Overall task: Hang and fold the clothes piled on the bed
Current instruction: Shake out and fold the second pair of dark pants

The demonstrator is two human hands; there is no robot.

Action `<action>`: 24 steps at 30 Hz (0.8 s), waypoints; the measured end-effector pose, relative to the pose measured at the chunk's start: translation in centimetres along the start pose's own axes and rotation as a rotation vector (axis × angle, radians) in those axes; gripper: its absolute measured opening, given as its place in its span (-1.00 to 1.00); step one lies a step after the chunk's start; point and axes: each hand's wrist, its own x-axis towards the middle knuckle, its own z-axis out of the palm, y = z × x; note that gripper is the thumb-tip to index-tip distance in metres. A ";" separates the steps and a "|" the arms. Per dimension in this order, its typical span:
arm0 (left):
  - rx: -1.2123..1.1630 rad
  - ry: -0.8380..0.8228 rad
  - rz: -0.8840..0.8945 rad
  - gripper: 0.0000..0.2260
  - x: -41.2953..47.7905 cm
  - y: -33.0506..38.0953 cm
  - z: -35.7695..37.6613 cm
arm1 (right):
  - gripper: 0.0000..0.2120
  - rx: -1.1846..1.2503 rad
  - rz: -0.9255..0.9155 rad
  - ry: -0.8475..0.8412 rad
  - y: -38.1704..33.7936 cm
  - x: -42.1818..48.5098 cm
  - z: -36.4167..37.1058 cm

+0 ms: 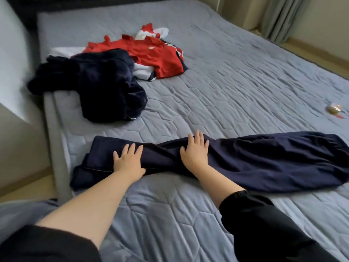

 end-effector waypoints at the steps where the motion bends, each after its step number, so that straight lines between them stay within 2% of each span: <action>1: -0.013 0.008 -0.018 -0.20 0.0 -1.3 0.3 | -0.45 -0.021 -0.080 -0.052 -1.4 0.3 0.6; 3: -0.027 0.042 -0.043 -0.15 0.1 -4.0 0.8 | -0.49 -0.012 -0.201 -0.191 -4.1 1.1 1.4; 5: -0.050 0.090 -0.088 -0.10 0.0 -6.5 1.4 | -0.47 -0.023 -0.242 -0.311 -6.2 1.8 1.9; 8: -0.173 0.128 -0.300 -0.03 -0.2 -9.0 1.8 | -0.36 -0.031 -0.279 -0.397 -8.8 2.7 2.1; 10: -0.308 0.105 -0.415 -0.01 0.1 -9.5 1.4 | -0.31 0.064 -0.259 -0.519 -10.5 3.1 1.9; 12: -0.483 0.071 -0.458 -0.08 0.5 -9.6 0.7 | -0.29 0.083 -0.247 -0.664 -12.2 3.0 1.9; 14: -0.655 0.106 -0.455 -0.23 0.7 -9.6 0.0 | -0.39 -0.018 -0.316 -0.714 -13.2 2.8 2.2; 16: -0.720 0.282 -0.316 -0.28 0.6 -9.4 -0.7 | -0.56 -0.038 -0.335 -0.671 -13.8 2.8 2.0; 17: -0.721 0.443 -0.207 -0.28 0.5 -9.2 -1.3 | -0.63 -0.013 -0.331 -0.611 -14.0 2.8 1.5; 19: -0.686 0.798 -0.035 -0.29 0.5 -9.2 -2.7 | -0.74 0.061 -0.319 -0.388 -14.3 2.9 0.3; 21: -0.646 1.047 -0.028 -0.27 0.9 -9.7 -3.3 | -0.83 0.165 -0.346 -0.080 -14.6 2.8 -1.4; 22: -0.678 1.090 -0.069 -0.26 1.2 -10.3 -3.1 | -0.84 0.209 -0.386 0.035 -14.7 2.6 -2.0; 23: -0.750 1.071 -0.140 -0.26 1.3 -11.1 -2.9 | -0.82 0.239 -0.428 0.076 -14.8 2.3 -2.4; 24: -0.879 0.986 -0.250 -0.28 1.3 -11.7 -2.4 | -0.76 0.242 -0.462 0.030 -14.8 2.0 -2.5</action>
